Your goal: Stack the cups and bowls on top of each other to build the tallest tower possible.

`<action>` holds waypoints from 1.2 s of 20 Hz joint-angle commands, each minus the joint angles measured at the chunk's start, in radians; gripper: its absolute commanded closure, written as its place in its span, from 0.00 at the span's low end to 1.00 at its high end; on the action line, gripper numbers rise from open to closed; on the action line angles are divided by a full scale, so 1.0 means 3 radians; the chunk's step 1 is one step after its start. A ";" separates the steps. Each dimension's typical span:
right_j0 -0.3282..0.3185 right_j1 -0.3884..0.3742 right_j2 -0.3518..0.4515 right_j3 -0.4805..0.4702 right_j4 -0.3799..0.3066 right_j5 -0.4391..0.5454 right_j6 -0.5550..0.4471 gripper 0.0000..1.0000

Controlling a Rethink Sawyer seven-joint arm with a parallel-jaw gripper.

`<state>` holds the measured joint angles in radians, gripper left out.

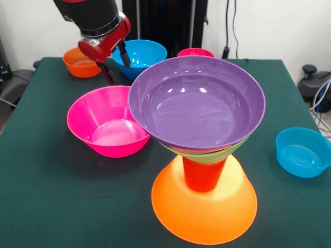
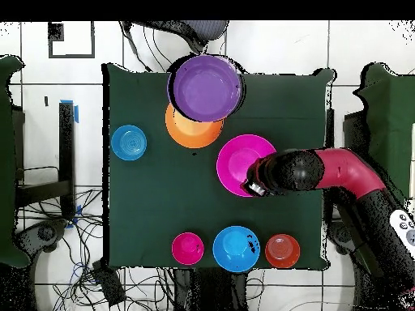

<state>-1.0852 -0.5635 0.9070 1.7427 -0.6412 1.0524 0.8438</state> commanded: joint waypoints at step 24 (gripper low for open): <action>0.0112 0.0346 -0.0190 0.0160 -0.0518 0.0204 -0.0593 0.00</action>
<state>-1.1019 -0.4947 0.8988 1.7588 -0.7581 1.0524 0.8438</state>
